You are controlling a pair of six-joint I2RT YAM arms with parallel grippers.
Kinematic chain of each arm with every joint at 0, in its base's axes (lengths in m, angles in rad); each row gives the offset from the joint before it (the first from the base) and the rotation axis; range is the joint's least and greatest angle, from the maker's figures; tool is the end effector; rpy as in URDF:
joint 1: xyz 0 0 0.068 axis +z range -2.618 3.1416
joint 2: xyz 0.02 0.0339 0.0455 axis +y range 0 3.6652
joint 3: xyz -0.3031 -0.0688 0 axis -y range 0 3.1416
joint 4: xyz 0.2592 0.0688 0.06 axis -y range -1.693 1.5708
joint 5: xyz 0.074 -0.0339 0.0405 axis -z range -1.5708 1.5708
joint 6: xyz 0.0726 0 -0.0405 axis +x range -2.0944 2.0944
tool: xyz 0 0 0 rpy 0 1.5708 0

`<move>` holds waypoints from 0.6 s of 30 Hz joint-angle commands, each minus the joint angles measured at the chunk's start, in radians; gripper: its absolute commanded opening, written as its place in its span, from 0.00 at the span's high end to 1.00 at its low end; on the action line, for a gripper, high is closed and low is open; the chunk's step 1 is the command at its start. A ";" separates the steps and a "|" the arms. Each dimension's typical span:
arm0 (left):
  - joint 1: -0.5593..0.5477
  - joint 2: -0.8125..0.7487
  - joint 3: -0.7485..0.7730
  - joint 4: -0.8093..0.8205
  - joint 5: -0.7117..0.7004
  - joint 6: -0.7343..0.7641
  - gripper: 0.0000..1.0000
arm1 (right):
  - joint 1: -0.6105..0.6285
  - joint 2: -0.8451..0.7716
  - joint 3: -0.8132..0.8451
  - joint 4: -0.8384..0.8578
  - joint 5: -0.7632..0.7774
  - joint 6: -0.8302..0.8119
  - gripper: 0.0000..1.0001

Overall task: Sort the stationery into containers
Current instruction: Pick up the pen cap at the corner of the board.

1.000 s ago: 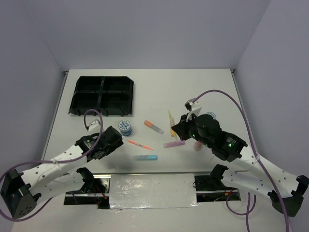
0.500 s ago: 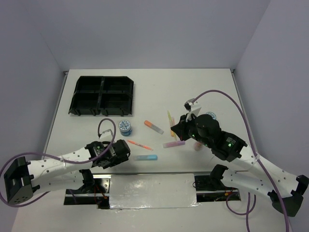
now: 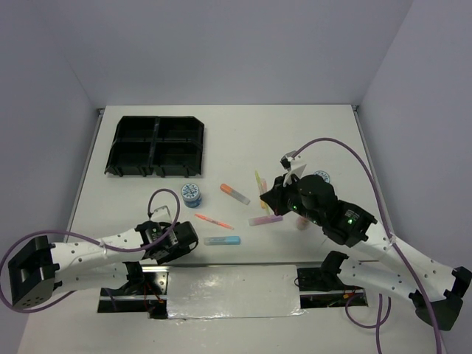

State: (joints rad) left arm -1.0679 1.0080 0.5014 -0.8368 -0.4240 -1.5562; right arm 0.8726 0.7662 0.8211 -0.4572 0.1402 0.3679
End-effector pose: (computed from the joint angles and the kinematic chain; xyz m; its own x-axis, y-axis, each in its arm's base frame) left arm 0.0964 -0.1132 0.1600 -0.7607 -0.5080 -0.4041 -0.4585 0.8611 -0.2196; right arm 0.1308 0.1401 0.3407 -0.4779 -0.0155 -0.8783 -0.5401 0.7937 0.2799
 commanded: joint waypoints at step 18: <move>-0.006 0.041 -0.041 0.030 0.004 -0.038 0.54 | 0.006 0.033 0.004 0.051 -0.034 -0.017 1.00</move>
State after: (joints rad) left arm -1.0687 1.0374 0.4820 -0.8177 -0.4263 -1.5757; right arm 0.8726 0.8028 0.8116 -0.4568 0.1139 0.3649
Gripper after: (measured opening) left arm 0.463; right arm 0.045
